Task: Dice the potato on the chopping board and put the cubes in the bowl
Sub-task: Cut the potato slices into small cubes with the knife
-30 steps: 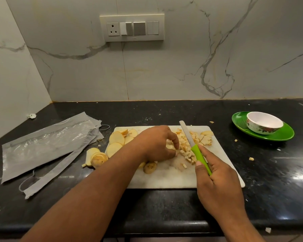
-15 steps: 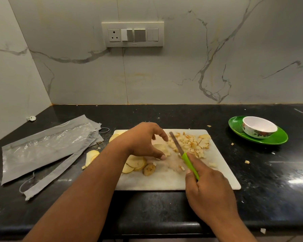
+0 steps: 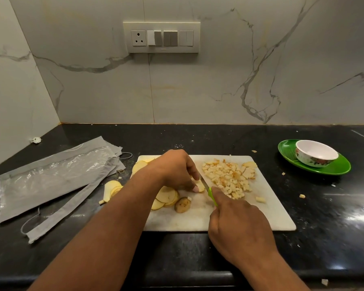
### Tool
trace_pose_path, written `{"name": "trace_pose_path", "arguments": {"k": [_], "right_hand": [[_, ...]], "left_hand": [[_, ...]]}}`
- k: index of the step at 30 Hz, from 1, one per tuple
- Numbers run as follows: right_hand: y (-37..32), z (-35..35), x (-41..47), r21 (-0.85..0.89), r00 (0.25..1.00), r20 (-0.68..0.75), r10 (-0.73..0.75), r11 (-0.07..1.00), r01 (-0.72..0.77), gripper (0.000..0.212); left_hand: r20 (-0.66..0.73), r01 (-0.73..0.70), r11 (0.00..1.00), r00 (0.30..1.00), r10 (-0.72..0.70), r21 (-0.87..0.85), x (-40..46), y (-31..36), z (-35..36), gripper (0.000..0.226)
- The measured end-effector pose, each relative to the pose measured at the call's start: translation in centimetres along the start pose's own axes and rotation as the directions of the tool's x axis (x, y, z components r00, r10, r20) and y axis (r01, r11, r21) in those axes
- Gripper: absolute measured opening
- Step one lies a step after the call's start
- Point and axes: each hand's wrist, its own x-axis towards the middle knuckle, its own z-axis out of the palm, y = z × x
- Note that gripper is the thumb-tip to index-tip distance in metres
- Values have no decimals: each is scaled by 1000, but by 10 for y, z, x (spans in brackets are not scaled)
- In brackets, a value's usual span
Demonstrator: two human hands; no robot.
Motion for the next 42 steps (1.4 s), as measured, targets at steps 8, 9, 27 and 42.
{"name": "trace_pose_path", "arguments": {"k": [8, 9, 27, 42], "right_hand": [[-9, 7, 0, -77, 998, 52, 19, 997, -15, 61], [-9, 6, -2, -83, 998, 60, 21, 996, -16, 62], [-17, -16, -7, -69, 998, 55, 25, 997, -22, 60], [-18, -26, -45, -88, 898, 411, 156, 987, -132, 68]], "left_hand": [[108, 156, 979, 984, -142, -132, 4, 4, -6, 23], [121, 168, 977, 981, -152, -134, 4, 5, -7, 23], [-16, 119, 973, 992, -125, -199, -5, -7, -4, 7], [-11, 120, 988, 992, -122, -98, 3, -4, -5, 11]]}}
